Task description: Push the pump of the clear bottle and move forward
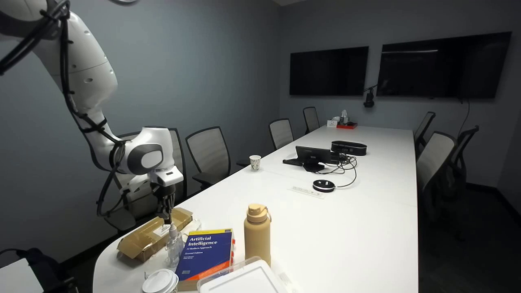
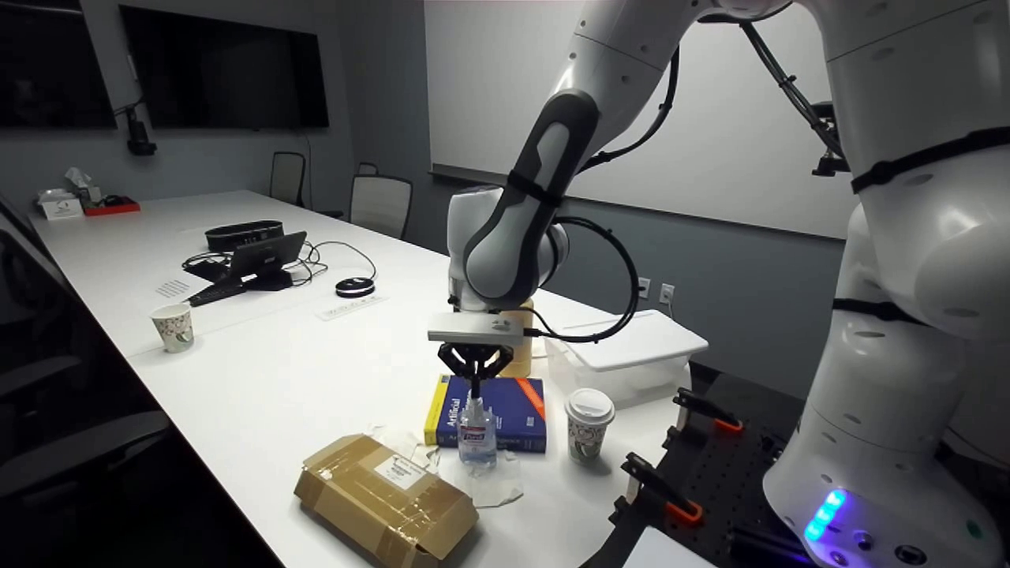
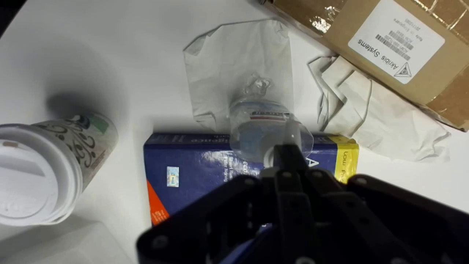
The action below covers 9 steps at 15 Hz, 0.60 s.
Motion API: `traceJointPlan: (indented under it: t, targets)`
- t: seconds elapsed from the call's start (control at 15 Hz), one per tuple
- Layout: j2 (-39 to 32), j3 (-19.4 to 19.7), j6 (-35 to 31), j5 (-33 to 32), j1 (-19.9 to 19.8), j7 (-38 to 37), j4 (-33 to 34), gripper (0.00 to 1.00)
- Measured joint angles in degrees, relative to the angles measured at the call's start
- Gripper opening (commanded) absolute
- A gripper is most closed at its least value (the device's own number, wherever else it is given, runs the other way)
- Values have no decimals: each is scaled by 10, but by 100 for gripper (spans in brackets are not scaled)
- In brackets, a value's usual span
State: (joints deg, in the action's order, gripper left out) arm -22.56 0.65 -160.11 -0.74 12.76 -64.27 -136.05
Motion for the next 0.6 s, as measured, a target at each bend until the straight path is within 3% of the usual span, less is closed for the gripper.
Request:
traceJointPlan:
  t: [0.6]
  targets:
    - [11, 1, 1, 0, 6, 0, 2, 0]
